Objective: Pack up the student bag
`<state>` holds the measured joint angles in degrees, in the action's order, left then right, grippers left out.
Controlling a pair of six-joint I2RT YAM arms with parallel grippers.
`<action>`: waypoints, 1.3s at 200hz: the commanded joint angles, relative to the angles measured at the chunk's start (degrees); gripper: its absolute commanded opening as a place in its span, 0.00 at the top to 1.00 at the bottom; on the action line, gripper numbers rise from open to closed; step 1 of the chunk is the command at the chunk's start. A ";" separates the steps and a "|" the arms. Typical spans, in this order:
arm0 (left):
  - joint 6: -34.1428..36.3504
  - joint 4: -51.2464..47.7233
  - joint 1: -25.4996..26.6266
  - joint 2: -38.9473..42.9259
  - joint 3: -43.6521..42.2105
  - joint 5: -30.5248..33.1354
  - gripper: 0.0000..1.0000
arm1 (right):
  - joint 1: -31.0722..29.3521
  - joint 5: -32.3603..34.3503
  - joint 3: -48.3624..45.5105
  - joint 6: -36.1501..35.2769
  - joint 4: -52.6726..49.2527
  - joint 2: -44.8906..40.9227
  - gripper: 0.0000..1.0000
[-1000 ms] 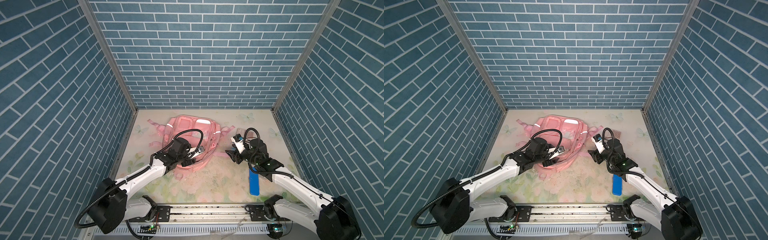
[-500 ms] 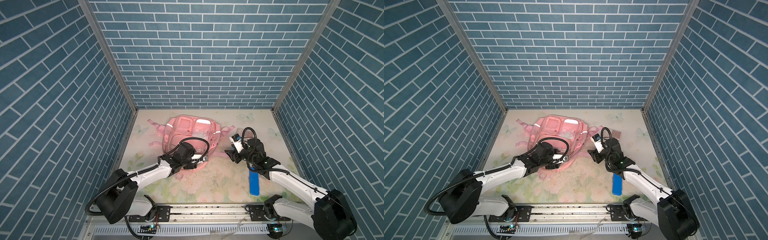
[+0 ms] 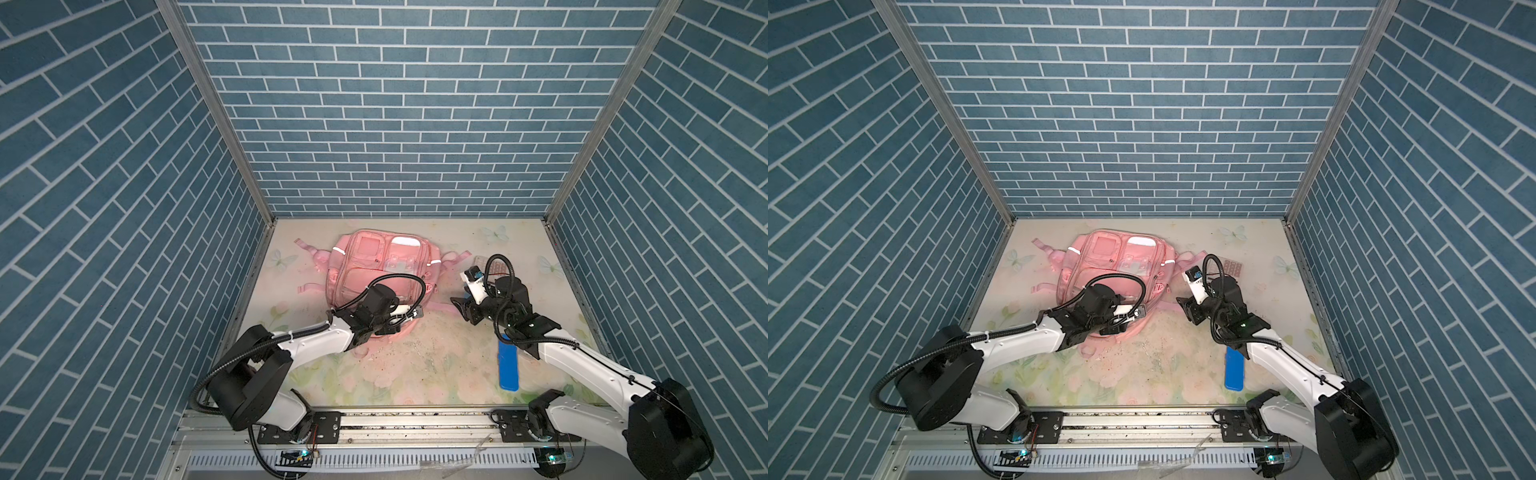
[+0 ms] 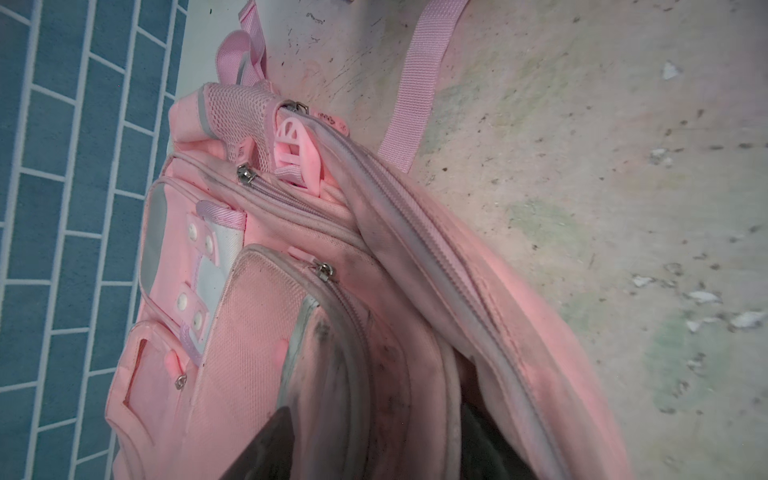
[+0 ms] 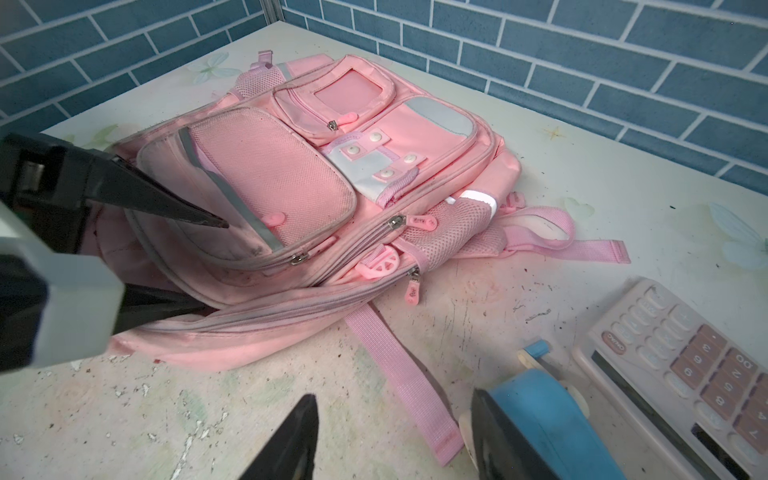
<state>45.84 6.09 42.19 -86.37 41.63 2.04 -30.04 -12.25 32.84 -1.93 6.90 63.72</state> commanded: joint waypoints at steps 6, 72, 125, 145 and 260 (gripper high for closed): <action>-3.09 3.49 -0.12 -2.67 2.38 3.23 0.41 | 0.16 -0.88 -0.80 -0.48 1.52 -1.24 0.42; -8.18 1.69 0.12 -2.81 6.27 9.68 1.00 | 0.15 -5.29 -1.84 -0.91 1.91 -0.75 0.45; -9.19 -0.14 0.10 10.95 2.58 3.06 1.00 | 0.16 -8.23 -1.87 -2.81 6.67 0.62 0.48; -8.35 -0.24 -0.29 15.82 0.02 0.88 1.00 | 0.16 -10.20 0.11 -5.01 8.25 3.24 0.48; -2.64 -4.24 -11.66 27.08 -3.74 -17.99 1.00 | 0.16 -25.75 13.10 -15.82 12.86 23.70 0.50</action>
<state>39.75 -0.82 32.77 -62.22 37.58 -10.52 -30.04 -32.58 44.27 -11.62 17.43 84.55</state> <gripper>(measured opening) 0.069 0.499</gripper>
